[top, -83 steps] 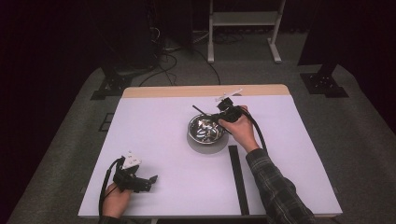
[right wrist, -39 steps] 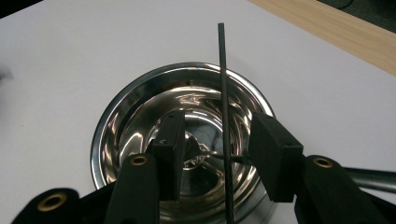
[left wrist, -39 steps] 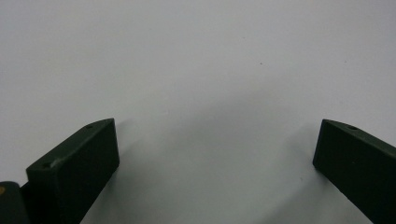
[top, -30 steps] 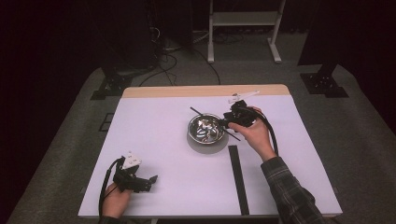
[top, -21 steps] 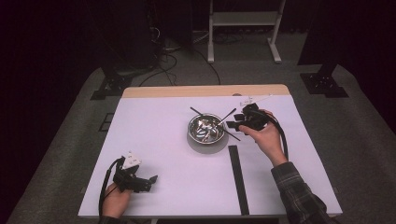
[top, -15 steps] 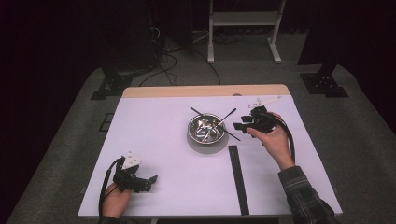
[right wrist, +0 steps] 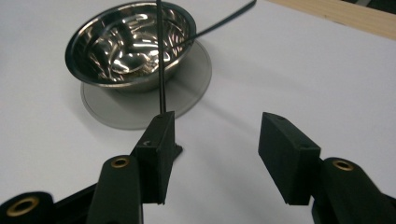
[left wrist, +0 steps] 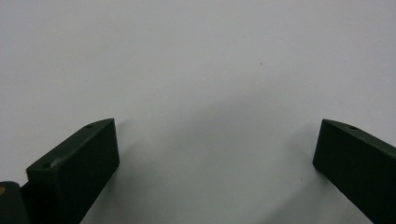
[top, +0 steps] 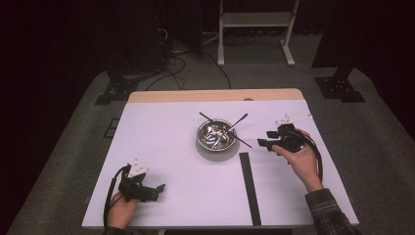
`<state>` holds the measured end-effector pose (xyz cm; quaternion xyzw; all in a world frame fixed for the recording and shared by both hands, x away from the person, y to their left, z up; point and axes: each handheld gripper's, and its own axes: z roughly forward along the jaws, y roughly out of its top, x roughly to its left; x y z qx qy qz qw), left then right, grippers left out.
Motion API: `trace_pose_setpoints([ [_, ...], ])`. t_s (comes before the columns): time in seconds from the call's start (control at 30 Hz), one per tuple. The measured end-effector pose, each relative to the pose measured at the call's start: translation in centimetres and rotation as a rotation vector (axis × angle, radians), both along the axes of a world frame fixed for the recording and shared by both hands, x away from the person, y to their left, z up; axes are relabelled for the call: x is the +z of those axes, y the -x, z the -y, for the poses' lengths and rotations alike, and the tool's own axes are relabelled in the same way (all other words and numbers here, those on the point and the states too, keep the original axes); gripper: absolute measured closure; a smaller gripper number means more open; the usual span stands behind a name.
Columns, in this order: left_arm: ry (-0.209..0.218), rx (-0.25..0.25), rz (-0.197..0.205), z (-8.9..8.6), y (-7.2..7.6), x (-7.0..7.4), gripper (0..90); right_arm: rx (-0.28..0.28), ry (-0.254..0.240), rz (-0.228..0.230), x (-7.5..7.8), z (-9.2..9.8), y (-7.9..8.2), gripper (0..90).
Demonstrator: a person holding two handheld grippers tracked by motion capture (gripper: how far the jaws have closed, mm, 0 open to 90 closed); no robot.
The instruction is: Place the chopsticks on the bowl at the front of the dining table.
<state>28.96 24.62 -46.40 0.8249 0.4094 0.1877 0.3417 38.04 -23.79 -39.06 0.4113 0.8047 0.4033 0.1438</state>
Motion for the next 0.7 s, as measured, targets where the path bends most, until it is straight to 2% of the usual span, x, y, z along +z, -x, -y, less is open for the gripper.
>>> trace_pose_setpoints([
  [0.3,-0.002,-0.002,0.001,0.0,0.0,0.0,0.0,-0.022,0.023,-0.014,-1.7,1.4,1.7,44.7],
  [0.7,0.001,0.0,-0.001,0.0,0.0,0.0,0.0,-0.042,0.041,-0.025,-3.1,2.5,3.5,44.6],
])
